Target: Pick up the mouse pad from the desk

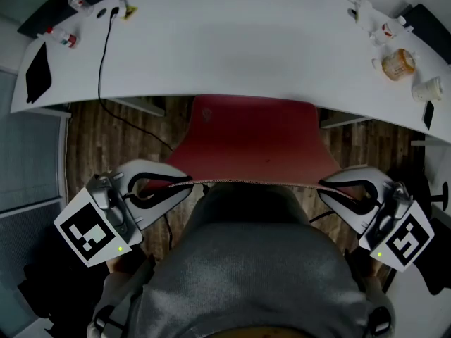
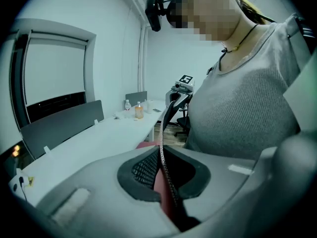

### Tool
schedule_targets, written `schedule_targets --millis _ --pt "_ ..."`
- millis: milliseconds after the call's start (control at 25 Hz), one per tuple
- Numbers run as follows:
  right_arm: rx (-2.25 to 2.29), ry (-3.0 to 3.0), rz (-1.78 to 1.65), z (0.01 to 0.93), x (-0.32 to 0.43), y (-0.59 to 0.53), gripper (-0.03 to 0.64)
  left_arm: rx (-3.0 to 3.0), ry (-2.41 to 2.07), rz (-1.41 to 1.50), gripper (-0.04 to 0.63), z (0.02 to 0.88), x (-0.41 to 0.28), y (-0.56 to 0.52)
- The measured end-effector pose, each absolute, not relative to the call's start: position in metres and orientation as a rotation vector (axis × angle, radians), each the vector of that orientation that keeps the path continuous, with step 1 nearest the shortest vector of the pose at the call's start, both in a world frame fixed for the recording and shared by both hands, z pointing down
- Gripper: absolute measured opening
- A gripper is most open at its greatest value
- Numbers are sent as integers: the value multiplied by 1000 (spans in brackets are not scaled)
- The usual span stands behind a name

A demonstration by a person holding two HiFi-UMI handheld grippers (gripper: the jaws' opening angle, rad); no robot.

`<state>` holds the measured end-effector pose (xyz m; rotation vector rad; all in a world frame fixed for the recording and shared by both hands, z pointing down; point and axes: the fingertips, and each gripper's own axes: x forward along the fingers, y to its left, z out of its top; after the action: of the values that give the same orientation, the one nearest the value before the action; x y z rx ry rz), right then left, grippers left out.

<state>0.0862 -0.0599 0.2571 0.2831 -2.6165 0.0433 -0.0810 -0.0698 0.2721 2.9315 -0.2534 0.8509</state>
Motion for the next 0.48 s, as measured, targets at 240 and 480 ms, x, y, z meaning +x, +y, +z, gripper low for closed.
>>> schedule_targets --millis 240,480 --pt "286 -2604 45 264 85 -62 18 2961 -237 825 20 277 -79 -75" --pt "254 -2554 97 288 79 -63 18 2831 -297 886 20 311 -80 -86"
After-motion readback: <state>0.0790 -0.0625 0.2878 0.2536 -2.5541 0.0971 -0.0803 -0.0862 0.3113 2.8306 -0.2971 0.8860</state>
